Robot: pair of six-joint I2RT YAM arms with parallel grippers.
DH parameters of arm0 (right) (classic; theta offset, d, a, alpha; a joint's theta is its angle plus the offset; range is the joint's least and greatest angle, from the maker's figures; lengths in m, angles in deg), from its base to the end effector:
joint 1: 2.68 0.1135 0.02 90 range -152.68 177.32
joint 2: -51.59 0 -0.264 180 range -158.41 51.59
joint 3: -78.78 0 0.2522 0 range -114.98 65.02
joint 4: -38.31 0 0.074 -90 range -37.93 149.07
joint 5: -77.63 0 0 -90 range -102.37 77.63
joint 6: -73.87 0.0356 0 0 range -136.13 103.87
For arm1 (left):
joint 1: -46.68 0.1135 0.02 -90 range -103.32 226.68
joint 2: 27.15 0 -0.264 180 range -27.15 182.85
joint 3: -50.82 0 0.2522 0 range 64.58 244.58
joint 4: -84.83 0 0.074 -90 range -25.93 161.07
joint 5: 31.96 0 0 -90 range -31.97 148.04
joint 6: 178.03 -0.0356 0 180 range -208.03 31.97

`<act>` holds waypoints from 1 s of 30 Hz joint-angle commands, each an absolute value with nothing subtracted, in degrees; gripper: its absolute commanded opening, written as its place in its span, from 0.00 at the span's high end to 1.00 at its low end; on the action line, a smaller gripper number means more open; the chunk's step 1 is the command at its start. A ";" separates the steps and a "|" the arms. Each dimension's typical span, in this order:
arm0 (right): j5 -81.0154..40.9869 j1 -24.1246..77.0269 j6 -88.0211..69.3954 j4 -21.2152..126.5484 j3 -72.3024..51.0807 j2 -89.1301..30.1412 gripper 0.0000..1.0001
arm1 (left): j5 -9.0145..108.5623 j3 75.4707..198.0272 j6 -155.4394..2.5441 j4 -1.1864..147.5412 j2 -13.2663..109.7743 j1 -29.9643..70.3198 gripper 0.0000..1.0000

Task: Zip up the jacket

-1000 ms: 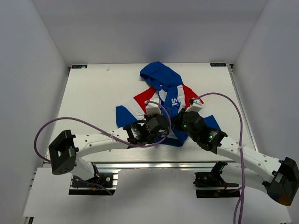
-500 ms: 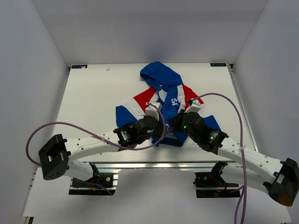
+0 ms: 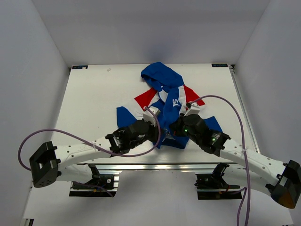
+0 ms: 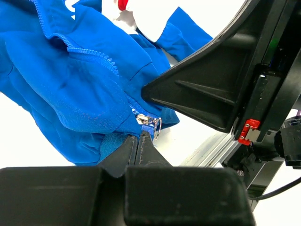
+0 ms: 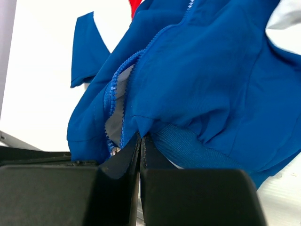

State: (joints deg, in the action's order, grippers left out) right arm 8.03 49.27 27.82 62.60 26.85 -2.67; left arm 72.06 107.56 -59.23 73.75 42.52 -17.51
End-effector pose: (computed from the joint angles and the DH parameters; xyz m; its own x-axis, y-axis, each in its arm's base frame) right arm 0.1415 0.1607 0.2694 -0.5778 0.3172 -0.7520 -0.2014 0.8375 0.5080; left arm 0.1267 -0.2422 0.2605 -0.5296 0.0215 -0.8480 0.5956 0.7212 -0.3537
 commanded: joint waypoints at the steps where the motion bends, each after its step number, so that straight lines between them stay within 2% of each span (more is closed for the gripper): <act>1: 8.92 48.56 23.80 61.57 25.47 -1.15 0.99 | 68.58 107.29 -59.82 73.10 39.91 -18.01 1.00; 2: 7.50 48.56 22.30 60.95 25.91 -0.80 0.93 | 68.58 107.38 -59.81 72.92 40.08 -18.01 1.00; 3: 6.01 48.56 20.98 59.90 26.17 -0.71 0.84 | 68.32 107.38 -59.64 72.92 40.17 -18.01 1.00; 6: 0.91 48.56 16.05 58.23 26.88 0.26 0.71 | 68.40 107.47 -59.46 72.92 40.17 -18.01 1.00; 12: -1.47 48.56 12.97 60.77 25.74 0.78 0.56 | 70.86 108.79 -57.80 67.92 40.52 -18.01 1.00; 17: -1.74 48.56 10.51 65.42 25.21 2.45 0.48 | 72.01 109.23 -56.65 66.68 40.70 -17.92 1.00; 20: -3.14 48.56 6.47 67.01 24.24 3.86 0.37 | 71.92 109.84 -56.30 66.06 41.05 -17.92 1.00; 21: -4.36 48.56 3.76 67.10 23.98 4.12 0.20 | 72.10 110.19 -55.95 65.54 41.05 -17.92 1.00; 22: -4.81 48.56 2.60 68.32 23.20 4.21 0.12 | 72.27 110.46 -55.77 65.19 41.23 -17.92 1.00; 30: -8.43 51.63 -3.47 72.81 20.46 0.26 0.10 | 72.54 111.43 -54.81 63.87 41.75 -17.66 1.00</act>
State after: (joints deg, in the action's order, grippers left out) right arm -6.59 49.81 0.36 70.88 22.35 0.80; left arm 71.71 109.22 -55.67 64.55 42.08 -17.61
